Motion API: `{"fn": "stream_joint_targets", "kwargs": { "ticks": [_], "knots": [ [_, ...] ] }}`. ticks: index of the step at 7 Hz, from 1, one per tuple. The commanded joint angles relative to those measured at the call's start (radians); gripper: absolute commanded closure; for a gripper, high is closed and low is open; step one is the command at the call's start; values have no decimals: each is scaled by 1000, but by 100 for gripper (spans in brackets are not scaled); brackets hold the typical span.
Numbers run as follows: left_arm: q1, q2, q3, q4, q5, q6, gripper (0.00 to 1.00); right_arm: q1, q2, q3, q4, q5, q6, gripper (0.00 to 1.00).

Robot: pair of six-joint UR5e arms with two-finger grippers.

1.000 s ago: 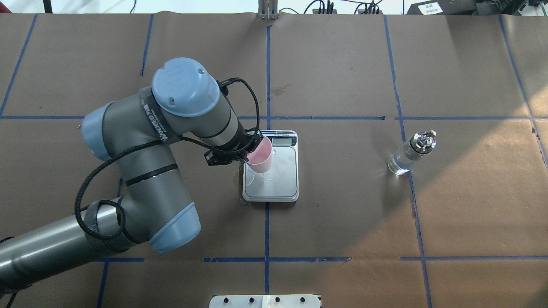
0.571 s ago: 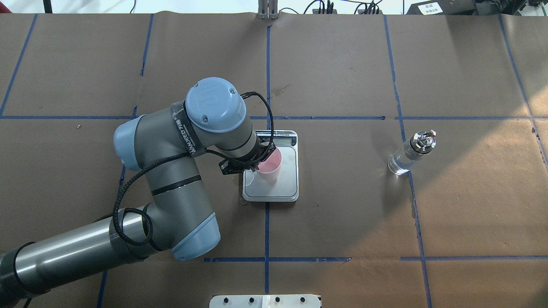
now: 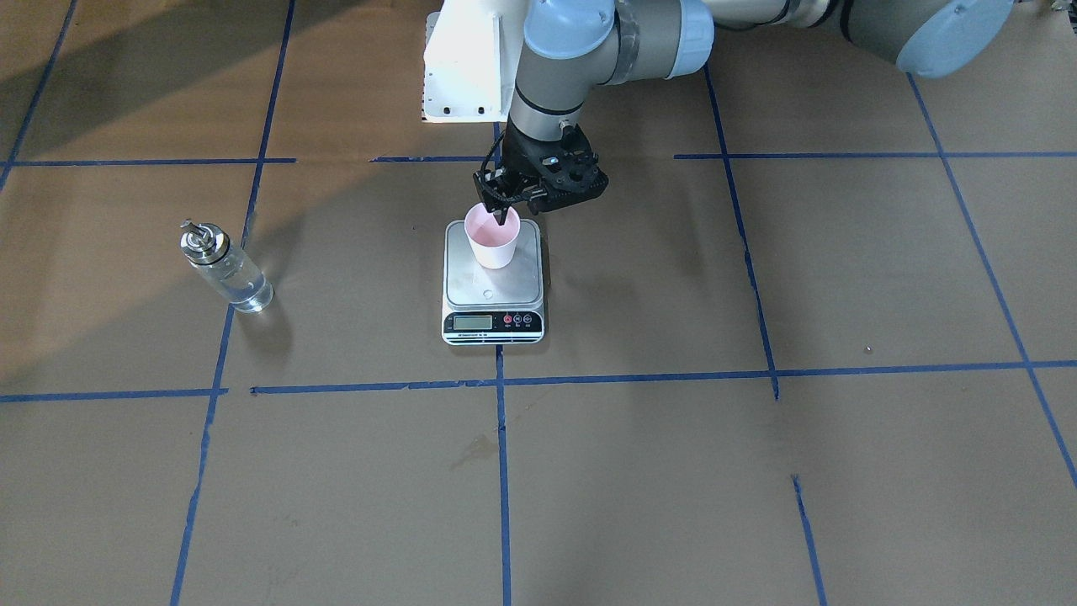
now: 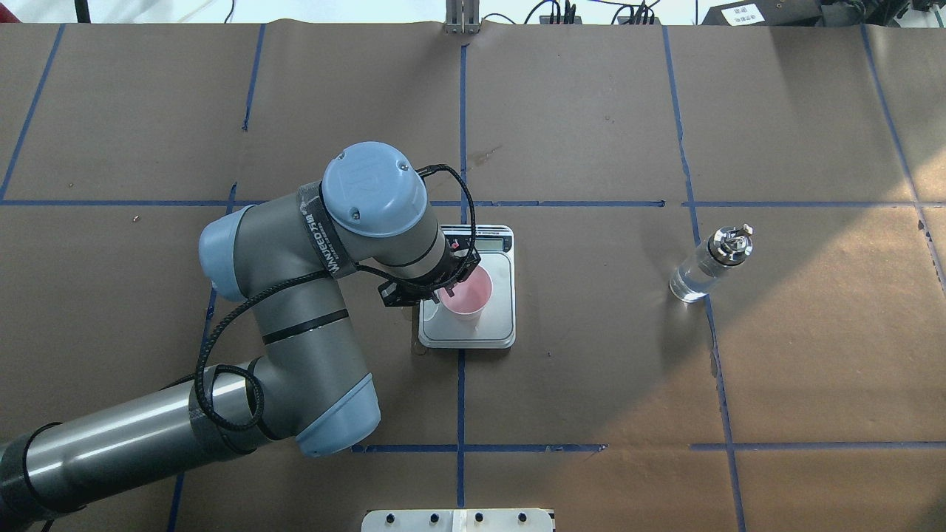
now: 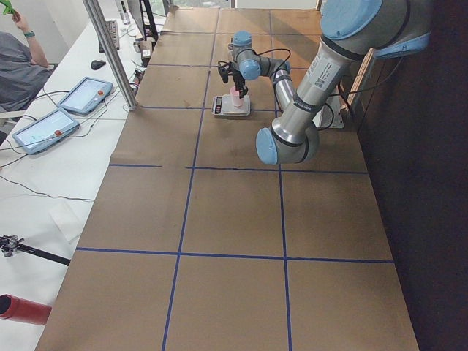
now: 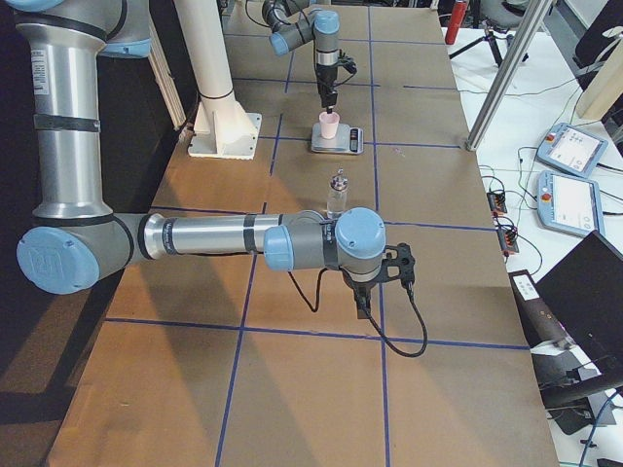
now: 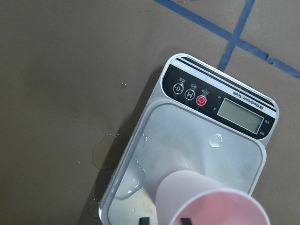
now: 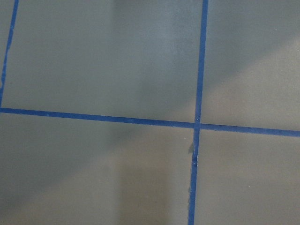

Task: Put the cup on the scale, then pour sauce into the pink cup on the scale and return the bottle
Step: 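Open the left gripper and withdraw it while the right gripper reaches toward the glass bottle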

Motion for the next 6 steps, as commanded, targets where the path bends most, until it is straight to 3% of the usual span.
{"fn": "stream_joint_targets", "kwargs": {
  "ticks": [1,3,4,5,6],
  "knots": [
    [-140,29,-135,129,-71,182,0,-91,-36,193,-3,-4,242,0],
    [-308,62,-192,236,-102,460,0,-267,-116,449,3,-74,558,0],
    [-375,151,-236,233,-119,627,0,-371,-160,572,4,-175,670,0],
    [-462,203,-241,234,-149,823,0,-468,-168,638,27,-248,814,0],
    [-535,287,-261,231,-156,1045,0,-615,-182,653,140,-376,1005,0]
  ]
}}
